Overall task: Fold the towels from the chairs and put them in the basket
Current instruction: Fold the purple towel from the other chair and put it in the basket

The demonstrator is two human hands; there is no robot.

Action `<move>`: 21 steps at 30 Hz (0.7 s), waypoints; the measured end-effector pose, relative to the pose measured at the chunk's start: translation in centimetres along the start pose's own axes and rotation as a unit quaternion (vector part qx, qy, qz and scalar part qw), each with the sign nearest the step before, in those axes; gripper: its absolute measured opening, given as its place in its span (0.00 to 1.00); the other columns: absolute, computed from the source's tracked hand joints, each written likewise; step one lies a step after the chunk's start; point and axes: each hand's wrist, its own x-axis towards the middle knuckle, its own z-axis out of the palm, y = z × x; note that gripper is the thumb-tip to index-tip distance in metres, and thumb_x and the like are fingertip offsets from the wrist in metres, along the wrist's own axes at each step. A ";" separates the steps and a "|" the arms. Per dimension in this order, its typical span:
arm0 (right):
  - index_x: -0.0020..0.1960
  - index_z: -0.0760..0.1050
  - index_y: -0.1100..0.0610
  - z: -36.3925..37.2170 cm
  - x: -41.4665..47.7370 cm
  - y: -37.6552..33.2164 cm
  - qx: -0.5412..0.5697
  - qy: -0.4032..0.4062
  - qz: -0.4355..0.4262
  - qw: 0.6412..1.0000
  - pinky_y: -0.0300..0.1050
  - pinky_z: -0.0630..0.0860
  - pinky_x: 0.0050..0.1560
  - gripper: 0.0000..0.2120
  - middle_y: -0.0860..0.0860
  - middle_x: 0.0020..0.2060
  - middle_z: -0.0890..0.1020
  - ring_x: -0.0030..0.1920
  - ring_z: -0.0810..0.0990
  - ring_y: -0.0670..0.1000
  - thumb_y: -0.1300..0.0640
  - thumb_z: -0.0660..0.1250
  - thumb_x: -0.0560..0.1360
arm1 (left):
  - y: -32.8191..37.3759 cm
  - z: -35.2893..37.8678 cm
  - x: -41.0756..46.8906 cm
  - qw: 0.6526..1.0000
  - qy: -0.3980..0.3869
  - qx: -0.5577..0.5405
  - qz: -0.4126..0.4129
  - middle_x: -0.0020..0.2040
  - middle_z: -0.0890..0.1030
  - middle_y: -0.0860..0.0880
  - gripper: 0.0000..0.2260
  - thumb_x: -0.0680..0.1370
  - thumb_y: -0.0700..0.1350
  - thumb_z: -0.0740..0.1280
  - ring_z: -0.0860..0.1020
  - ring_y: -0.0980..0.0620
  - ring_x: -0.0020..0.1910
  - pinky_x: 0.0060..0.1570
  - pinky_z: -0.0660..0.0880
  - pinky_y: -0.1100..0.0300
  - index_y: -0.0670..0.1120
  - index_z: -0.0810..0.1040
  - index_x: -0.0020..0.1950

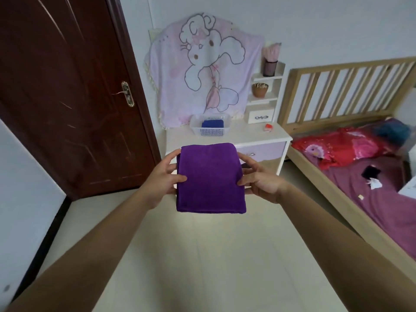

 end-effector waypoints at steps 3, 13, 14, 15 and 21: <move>0.73 0.66 0.38 -1.9 5.8 -1.2 -0.010 -0.009 0.009 1.000 0.59 0.81 0.56 0.40 0.58 0.62 0.81 0.60 0.82 0.62 0.76 0.62 0.73 | -0.4 -1.1 6.3 1.000 0.006 0.001 0.000 0.59 0.83 0.51 0.34 0.76 0.29 0.66 0.83 0.47 0.55 0.49 0.81 0.41 0.62 0.69 0.71; 0.76 0.63 0.40 -10.6 28.7 -6.7 -0.013 0.020 0.036 0.999 0.61 0.80 0.59 0.42 0.57 0.63 0.81 0.60 0.82 0.60 0.76 0.62 0.73 | 0.9 -4.8 32.2 0.999 -0.015 -0.024 -0.021 0.63 0.80 0.49 0.32 0.76 0.29 0.66 0.81 0.44 0.58 0.49 0.82 0.42 0.62 0.68 0.70; 0.76 0.63 0.40 -11.6 30.3 -7.2 -0.012 0.024 0.037 0.999 0.62 0.79 0.59 0.42 0.57 0.63 0.81 0.61 0.81 0.61 0.76 0.62 0.73 | 1.3 -4.7 34.3 0.999 -0.020 -0.024 -0.026 0.62 0.80 0.49 0.32 0.77 0.30 0.66 0.82 0.44 0.57 0.48 0.82 0.43 0.61 0.68 0.70; 0.76 0.63 0.41 -12.7 32.1 -7.7 -0.011 0.032 0.041 0.999 0.62 0.79 0.60 0.42 0.58 0.63 0.81 0.61 0.81 0.62 0.76 0.62 0.73 | 1.6 -4.6 36.7 0.999 -0.024 -0.022 -0.034 0.62 0.80 0.48 0.31 0.77 0.30 0.66 0.82 0.44 0.56 0.48 0.82 0.44 0.61 0.68 0.70; 0.76 0.63 0.44 -18.9 41.8 -7.9 0.011 0.067 0.077 0.995 0.61 0.80 0.59 0.40 0.57 0.60 0.83 0.58 0.83 0.61 0.74 0.63 0.72 | 0.7 -3.4 49.1 0.996 -0.025 0.010 -0.081 0.62 0.79 0.47 0.32 0.77 0.31 0.66 0.82 0.44 0.55 0.45 0.83 0.47 0.55 0.63 0.75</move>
